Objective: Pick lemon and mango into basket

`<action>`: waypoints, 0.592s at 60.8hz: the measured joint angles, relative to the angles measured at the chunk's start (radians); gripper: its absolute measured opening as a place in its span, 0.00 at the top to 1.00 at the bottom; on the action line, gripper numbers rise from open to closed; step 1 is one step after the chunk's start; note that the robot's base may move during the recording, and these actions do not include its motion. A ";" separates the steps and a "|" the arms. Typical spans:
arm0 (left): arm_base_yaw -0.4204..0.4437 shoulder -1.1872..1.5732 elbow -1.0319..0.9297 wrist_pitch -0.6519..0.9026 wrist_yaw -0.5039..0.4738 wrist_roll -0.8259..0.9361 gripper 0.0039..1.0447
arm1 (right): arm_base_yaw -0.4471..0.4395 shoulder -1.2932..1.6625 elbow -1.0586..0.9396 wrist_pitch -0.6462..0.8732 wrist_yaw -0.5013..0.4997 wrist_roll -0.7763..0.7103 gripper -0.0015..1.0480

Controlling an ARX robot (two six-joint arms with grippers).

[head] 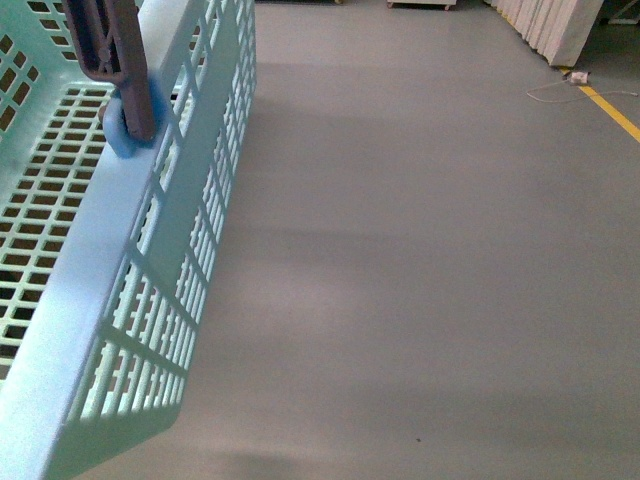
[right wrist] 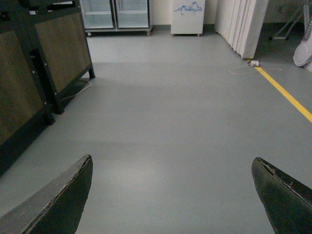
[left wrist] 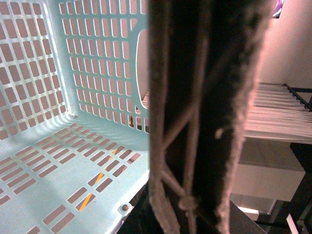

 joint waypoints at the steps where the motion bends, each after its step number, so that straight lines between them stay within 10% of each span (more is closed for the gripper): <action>1: 0.000 0.000 0.000 0.000 0.000 0.000 0.95 | 0.000 0.000 0.000 0.000 0.000 0.000 0.08; 36: 0.000 0.000 0.000 0.000 0.000 0.000 0.95 | 0.000 0.000 0.000 0.000 0.000 0.000 0.08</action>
